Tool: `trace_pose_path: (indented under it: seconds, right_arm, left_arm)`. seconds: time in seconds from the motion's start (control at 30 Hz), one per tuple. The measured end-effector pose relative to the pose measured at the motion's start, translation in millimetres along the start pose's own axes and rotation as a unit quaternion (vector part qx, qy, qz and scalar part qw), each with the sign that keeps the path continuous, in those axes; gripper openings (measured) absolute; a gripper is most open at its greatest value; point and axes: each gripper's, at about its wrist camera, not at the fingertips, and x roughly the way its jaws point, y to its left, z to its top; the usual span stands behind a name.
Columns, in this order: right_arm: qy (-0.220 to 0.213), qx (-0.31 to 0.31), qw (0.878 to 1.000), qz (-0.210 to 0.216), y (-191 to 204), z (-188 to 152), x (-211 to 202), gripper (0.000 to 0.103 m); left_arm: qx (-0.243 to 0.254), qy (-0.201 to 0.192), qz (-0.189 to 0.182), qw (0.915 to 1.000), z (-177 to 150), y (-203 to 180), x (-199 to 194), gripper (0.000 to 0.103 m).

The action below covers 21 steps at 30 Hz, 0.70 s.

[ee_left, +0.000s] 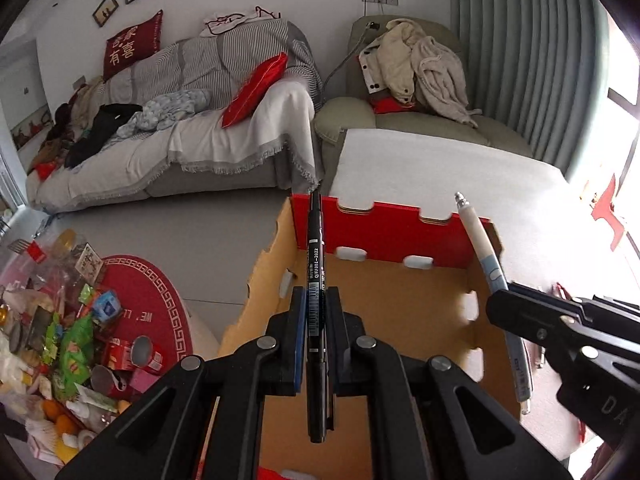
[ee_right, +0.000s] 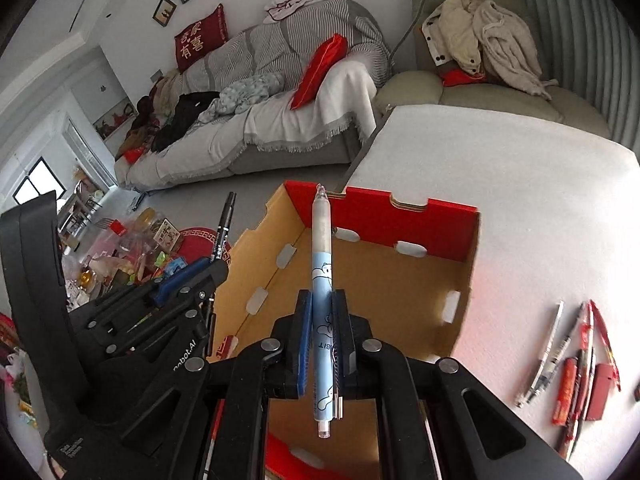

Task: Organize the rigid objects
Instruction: 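Lower both pens into the box and open both grippers to release them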

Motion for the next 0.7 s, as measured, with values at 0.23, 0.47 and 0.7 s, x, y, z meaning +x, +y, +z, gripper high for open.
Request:
trace_pose_path:
  seconds: [0.23, 0.47, 0.7]
  right_arm:
    - [0.018, 0.011, 1.000, -0.018, -16.5, 9.0, 20.0, 0.010]
    - [0.033, 0.034, 0.998, -0.032, -39.2, 12.6, 31.9, 0.010]
    - [0.043, 0.033, 0.998, -0.040, -44.0, 14.5, 41.4, 0.010]
  left_arm:
    - [-0.004, 0.015, -0.006, 0.9999, 12.9, -10.1, 33.9, 0.010]
    - [-0.002, 0.052, -0.014, 0.9985, 13.6, -26.6, 65.7, 0.010]
    - [-0.003, 0.078, -0.020, 0.9968, 12.3, -31.8, 79.7, 0.010]
